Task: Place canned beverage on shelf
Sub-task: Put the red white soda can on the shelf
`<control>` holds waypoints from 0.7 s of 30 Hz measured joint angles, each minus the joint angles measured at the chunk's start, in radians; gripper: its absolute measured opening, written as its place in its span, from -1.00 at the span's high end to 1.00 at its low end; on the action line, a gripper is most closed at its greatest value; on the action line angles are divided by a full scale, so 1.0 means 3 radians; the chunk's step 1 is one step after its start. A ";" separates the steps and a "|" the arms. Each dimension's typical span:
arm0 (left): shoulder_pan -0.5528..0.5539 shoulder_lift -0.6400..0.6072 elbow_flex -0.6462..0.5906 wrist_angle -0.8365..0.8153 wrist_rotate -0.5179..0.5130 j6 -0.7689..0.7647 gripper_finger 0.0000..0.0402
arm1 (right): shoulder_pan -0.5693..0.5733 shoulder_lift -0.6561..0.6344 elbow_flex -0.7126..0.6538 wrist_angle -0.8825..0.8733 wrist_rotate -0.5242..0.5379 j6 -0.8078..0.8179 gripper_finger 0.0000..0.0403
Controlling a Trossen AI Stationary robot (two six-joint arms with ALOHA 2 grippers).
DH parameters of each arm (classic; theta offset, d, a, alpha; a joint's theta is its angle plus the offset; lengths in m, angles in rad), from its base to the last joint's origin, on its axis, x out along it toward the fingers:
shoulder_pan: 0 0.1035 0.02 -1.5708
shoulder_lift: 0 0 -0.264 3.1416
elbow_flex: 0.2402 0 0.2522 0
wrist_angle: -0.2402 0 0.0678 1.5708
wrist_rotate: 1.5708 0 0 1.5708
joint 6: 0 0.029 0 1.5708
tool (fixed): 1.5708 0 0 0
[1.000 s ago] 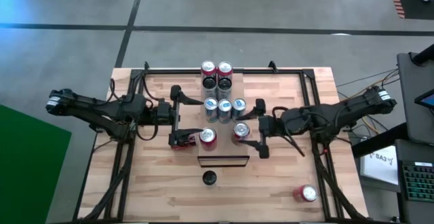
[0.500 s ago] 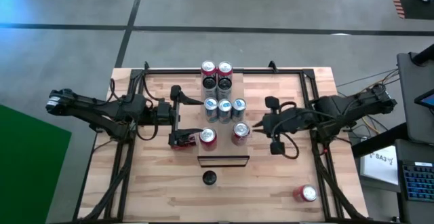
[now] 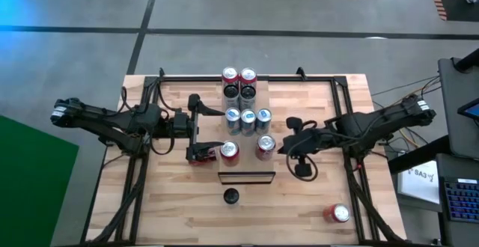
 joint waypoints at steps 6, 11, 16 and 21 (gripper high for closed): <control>0.0001 0.0001 0.0000 -0.0003 0.0001 0.0000 -0.85 | 0.0001 0.0019 -0.0008 0.0184 -0.0012 -0.0079 0.96; 0.0001 0.0001 0.0000 -0.0013 0.0001 0.0001 -0.85 | 0.0000 0.0041 -0.0011 0.0224 -0.0184 -0.0132 0.96; 0.0001 0.0001 0.0000 -0.0022 0.0000 0.0002 -0.85 | 0.0000 0.0111 -0.0011 0.0387 -0.0181 -0.0172 0.96; 0.0001 0.0001 0.0000 -0.0023 0.0000 0.0025 -0.85 | -0.0007 0.0137 -0.0011 0.0495 -0.0152 -0.0252 0.96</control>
